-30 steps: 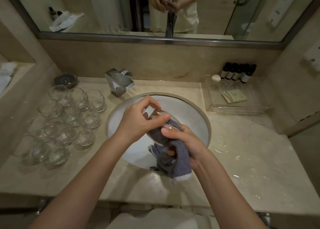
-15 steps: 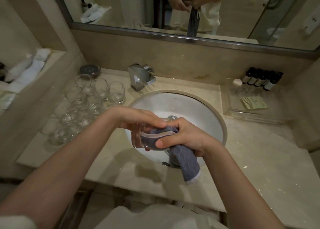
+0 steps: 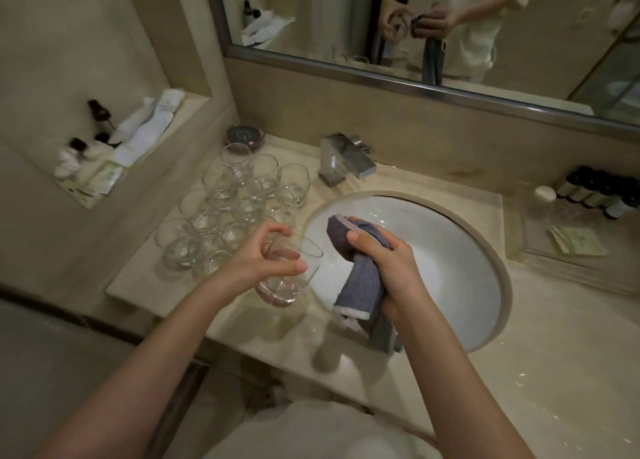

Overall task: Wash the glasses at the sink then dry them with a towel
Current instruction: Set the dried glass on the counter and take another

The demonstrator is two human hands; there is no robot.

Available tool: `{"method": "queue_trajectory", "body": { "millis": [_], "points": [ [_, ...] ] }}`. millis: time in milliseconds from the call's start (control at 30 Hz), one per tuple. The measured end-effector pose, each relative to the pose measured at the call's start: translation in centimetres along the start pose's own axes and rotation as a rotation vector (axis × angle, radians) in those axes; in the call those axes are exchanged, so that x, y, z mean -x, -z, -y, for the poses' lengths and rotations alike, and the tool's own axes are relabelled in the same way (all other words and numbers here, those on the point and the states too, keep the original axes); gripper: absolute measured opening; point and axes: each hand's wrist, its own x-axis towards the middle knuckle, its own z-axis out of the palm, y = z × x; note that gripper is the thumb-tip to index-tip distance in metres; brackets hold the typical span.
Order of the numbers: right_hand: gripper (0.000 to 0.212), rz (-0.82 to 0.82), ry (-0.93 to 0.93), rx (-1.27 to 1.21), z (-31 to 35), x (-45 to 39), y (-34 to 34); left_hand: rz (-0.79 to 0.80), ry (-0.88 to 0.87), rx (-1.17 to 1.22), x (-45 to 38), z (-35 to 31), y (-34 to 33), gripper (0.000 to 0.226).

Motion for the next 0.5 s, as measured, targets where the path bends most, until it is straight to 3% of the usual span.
{"method": "queue_trajectory", "body": {
  "millis": [233, 500],
  "points": [
    [0.024, -0.064, -0.055, -0.05, -2.1, -1.3, -2.0, -0.281, -0.015, -0.08, 0.6, 4.3, 2.5, 0.083],
    [0.026, -0.129, -0.069, -0.089, -3.2, -1.7, -2.7, -0.249, -0.083, -0.348, -0.7, 6.1, 3.5, 0.074]
  ]
}}
